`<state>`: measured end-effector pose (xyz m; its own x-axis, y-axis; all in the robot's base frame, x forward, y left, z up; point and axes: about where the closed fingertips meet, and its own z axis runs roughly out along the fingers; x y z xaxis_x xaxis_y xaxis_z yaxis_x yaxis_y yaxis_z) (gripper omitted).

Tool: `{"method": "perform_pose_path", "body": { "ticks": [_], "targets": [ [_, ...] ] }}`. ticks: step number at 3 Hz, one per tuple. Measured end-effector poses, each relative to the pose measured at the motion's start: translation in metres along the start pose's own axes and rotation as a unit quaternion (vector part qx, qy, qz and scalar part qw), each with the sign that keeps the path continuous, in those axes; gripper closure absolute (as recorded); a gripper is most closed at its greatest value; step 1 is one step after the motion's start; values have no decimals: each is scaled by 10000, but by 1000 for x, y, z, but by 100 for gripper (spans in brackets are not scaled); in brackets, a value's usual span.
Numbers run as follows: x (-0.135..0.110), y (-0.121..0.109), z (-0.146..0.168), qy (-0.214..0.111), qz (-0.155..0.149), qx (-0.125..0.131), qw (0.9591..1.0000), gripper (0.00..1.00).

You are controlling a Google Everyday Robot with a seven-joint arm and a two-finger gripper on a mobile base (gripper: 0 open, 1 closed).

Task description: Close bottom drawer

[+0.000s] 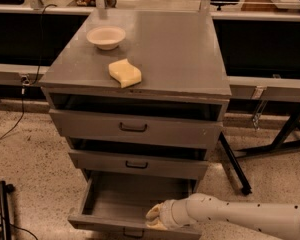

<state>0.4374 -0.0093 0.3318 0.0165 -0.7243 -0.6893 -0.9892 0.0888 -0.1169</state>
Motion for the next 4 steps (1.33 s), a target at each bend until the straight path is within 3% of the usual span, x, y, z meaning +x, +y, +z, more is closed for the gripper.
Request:
{"method": "perform_pose_path", "body": {
  "ticks": [1, 2, 3, 4],
  "targets": [
    [3, -1, 2, -50, 44, 27, 10000, 87],
    [31, -6, 20, -134, 286, 255, 9992, 100],
    [63, 15, 56, -229, 710, 467, 9961, 100],
    [63, 15, 56, -229, 710, 467, 9961, 100]
  ]
}}
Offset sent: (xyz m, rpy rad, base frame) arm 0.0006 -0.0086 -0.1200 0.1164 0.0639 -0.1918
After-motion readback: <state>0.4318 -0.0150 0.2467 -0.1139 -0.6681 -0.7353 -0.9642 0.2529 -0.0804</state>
